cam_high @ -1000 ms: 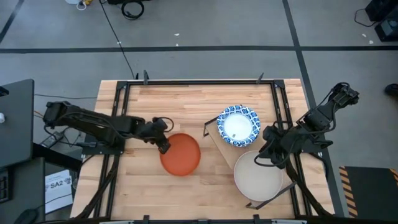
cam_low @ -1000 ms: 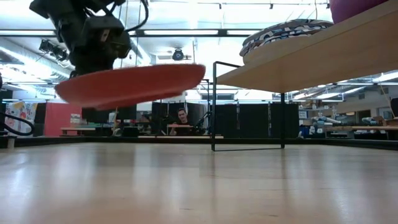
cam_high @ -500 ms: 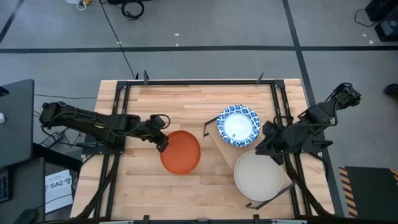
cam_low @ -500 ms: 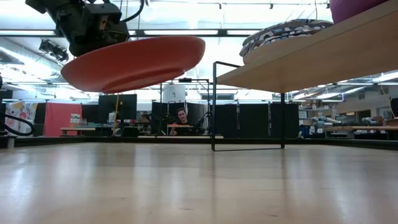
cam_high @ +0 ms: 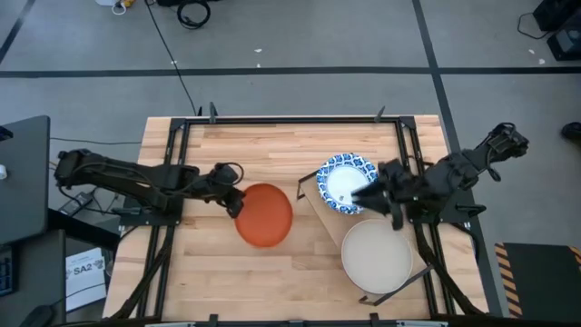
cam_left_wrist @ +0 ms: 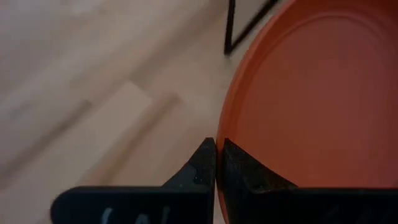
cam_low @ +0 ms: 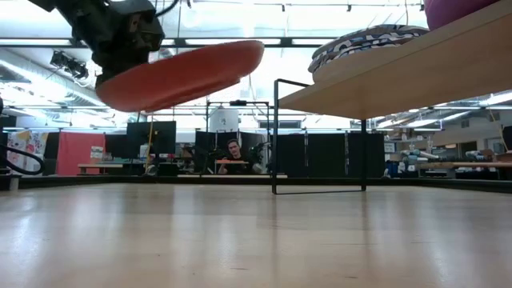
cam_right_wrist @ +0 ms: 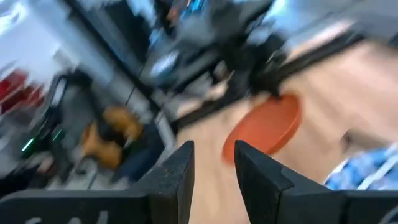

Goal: Place and stack plates onto a shelf
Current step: Stack the orange plate on top of the gray plate on the shelf

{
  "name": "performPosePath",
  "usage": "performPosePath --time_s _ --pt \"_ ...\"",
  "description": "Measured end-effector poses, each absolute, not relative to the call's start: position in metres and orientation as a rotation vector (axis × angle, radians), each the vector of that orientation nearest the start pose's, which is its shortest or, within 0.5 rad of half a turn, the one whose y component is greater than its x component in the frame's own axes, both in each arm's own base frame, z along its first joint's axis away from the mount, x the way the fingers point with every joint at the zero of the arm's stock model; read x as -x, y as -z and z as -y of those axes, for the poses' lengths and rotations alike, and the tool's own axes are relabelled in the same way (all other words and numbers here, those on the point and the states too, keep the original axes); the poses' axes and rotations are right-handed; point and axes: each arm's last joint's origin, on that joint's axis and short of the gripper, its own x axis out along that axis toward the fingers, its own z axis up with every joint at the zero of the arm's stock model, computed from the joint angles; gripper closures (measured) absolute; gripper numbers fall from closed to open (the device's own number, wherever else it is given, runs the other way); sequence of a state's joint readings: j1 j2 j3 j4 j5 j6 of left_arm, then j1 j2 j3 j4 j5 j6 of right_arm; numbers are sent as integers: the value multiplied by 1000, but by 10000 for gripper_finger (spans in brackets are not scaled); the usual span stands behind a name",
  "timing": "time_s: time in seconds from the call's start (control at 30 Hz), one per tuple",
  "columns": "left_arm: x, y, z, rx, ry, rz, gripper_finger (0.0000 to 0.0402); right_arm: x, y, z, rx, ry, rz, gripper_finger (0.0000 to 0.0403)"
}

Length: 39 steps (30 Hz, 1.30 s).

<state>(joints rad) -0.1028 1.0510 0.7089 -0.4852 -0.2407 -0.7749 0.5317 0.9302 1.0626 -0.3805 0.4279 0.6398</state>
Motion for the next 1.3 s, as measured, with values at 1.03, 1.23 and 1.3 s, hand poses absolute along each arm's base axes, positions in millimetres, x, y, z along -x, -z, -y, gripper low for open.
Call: performPosePath --time_s 1.03,1.23,1.3 --pt "-190 -302 -54 216 -1140 -16 386 -246 -385 19 15 566 -21 283" --pt "-188 -302 -61 221 -1176 -9 386 -282 -372 29 72 599 41 283" --pt "-188 -302 -62 220 -1179 -9 386 -293 -366 31 88 607 53 283"
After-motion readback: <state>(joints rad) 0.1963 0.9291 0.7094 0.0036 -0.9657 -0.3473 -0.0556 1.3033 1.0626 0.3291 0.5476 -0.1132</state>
